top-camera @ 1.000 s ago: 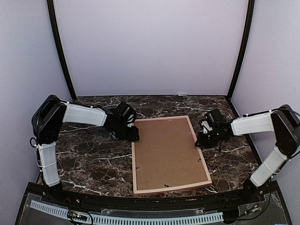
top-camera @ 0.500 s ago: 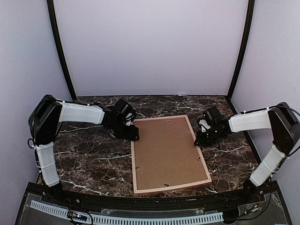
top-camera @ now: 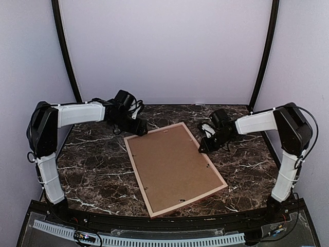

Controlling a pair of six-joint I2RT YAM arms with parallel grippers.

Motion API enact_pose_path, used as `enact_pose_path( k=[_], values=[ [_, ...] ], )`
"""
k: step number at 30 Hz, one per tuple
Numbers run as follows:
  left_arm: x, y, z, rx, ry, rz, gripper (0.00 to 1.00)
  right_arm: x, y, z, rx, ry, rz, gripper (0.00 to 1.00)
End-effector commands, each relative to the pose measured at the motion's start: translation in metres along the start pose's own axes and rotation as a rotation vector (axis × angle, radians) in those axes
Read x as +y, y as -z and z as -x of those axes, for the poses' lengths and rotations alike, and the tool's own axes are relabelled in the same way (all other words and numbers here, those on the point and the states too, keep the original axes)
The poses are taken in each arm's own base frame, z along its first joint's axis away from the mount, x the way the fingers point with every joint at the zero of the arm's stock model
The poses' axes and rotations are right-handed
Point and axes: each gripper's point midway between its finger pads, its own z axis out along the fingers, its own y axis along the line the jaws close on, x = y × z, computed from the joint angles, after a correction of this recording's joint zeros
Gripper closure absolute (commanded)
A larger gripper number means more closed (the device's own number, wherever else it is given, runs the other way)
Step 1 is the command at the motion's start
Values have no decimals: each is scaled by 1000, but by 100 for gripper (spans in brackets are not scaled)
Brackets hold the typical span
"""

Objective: Put the photo into the frame
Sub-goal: Adjust the photo frame at the center of the board, then rotate the photo frame at the center of the board.

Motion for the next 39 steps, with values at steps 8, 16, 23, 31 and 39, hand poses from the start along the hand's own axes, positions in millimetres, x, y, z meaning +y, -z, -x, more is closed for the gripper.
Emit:
enact_pose_path(
  k=[8, 16, 23, 31, 39],
  values=[
    [28, -25, 24, 46, -212, 2, 21, 49, -6, 38, -44, 153, 178, 34],
    [29, -59, 26, 92, -314, -29, 23, 55, 30, 38, -103, 128, 170, 13],
    [35, -87, 26, 138, -337, -26, 29, 51, 53, 16, -114, 69, 140, 14],
    [35, -97, 16, 175, -317, -46, 53, 45, 60, -20, -92, 1, 126, 17],
    [40, -93, 6, 198, -239, -41, 75, 29, 61, -47, -58, -97, 51, 17]
  ],
)
